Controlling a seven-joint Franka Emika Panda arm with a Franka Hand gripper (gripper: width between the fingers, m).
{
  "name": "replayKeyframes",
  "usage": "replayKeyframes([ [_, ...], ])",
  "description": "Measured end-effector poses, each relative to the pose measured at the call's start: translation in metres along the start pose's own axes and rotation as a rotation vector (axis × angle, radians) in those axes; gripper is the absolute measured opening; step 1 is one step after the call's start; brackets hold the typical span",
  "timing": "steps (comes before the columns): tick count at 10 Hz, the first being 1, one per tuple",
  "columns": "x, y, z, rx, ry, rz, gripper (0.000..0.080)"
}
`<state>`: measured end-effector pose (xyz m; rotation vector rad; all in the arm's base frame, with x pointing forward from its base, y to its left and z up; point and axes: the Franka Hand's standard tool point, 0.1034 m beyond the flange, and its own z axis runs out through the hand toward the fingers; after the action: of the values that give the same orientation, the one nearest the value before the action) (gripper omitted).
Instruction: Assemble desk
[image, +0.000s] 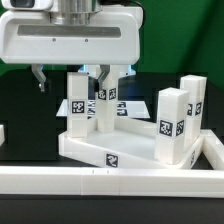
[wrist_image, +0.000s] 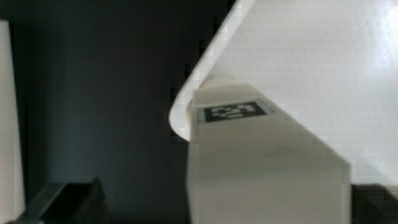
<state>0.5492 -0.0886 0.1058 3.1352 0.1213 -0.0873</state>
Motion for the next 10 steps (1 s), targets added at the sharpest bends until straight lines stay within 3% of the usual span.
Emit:
replayKeyframes([
  [1,0.0002,-0.0012,0.0001,0.001,-0.001,-0.009,0.0649],
  [3,0.0001,-0.0016,0.0006,0.001,-0.001,-0.008,0.0368],
  [4,0.0001,-0.0014,0.0006,0.002,-0.001,-0.007,0.0368],
  [5,0.0000,-0.0011,0.0008,0.002,-0.001,-0.007,0.0288],
  [8,-0.0001,-0.0010,0.0010,0.002,-0.002,0.039,0.0288],
  [10,-0.0002,-0.0012,0.0013,0.002,-0.002,0.213,0.0288],
])
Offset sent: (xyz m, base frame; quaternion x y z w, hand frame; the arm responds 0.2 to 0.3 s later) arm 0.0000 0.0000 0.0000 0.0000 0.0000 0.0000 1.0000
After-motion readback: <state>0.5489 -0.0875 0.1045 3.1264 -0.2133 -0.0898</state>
